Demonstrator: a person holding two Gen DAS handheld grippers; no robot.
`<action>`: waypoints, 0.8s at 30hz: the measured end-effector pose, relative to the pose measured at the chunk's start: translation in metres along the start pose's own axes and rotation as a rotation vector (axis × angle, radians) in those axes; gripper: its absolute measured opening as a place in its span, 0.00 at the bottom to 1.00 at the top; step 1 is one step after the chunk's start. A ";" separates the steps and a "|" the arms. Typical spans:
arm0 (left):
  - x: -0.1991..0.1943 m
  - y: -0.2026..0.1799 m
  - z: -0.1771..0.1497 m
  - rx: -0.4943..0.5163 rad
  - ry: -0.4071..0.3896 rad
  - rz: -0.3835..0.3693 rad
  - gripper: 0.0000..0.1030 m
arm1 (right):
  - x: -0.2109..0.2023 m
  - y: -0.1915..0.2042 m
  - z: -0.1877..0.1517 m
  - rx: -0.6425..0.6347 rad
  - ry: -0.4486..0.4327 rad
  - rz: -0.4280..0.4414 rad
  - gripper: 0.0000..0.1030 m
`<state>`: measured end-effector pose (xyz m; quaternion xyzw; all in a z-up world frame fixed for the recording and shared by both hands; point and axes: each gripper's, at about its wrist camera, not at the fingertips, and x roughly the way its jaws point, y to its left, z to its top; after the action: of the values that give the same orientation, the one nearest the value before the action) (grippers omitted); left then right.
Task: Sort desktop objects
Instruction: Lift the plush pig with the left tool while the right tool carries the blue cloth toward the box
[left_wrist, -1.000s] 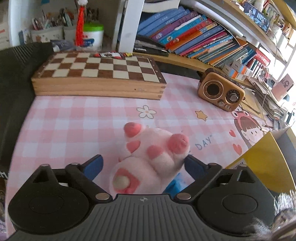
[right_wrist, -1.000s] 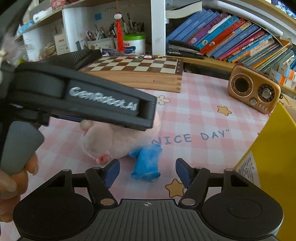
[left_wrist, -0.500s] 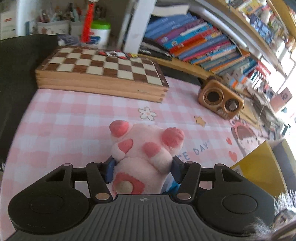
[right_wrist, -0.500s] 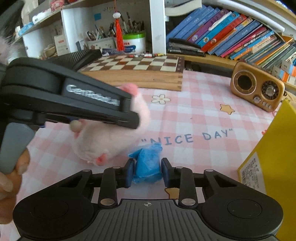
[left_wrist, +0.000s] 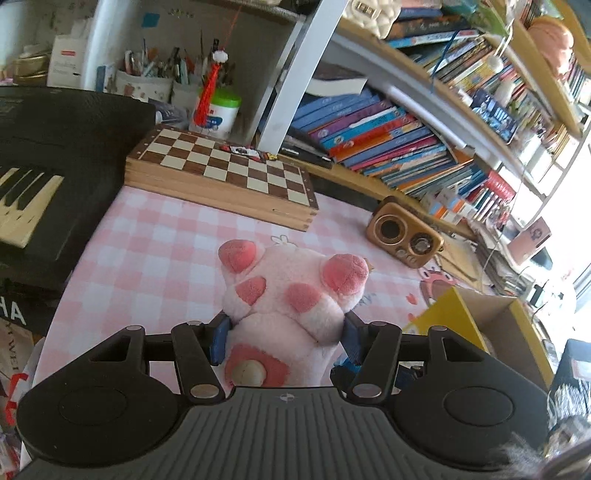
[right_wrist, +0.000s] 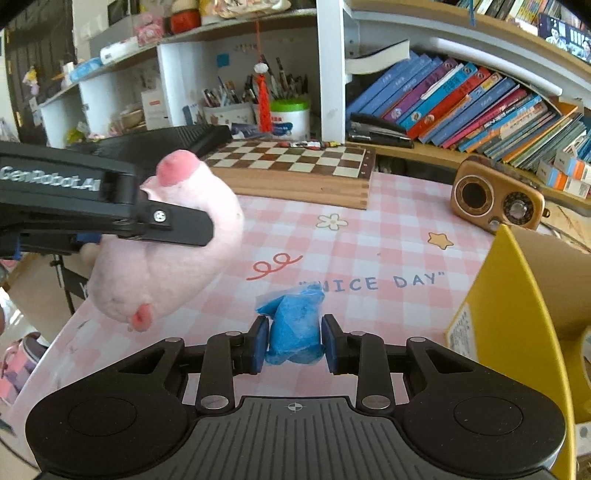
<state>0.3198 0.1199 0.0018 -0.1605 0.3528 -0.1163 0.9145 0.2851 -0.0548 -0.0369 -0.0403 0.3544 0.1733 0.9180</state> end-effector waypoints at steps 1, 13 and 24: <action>-0.007 -0.001 -0.003 -0.001 -0.006 -0.002 0.53 | -0.004 0.001 -0.001 -0.002 -0.003 0.003 0.30; -0.077 -0.015 -0.044 -0.018 -0.059 -0.020 0.53 | -0.064 0.005 -0.025 -0.018 -0.032 0.020 0.29; -0.139 -0.019 -0.098 -0.045 -0.056 -0.037 0.53 | -0.129 0.011 -0.061 -0.005 -0.038 0.053 0.29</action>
<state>0.1498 0.1268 0.0251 -0.1907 0.3264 -0.1209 0.9179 0.1536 -0.0943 0.0034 -0.0301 0.3374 0.1994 0.9195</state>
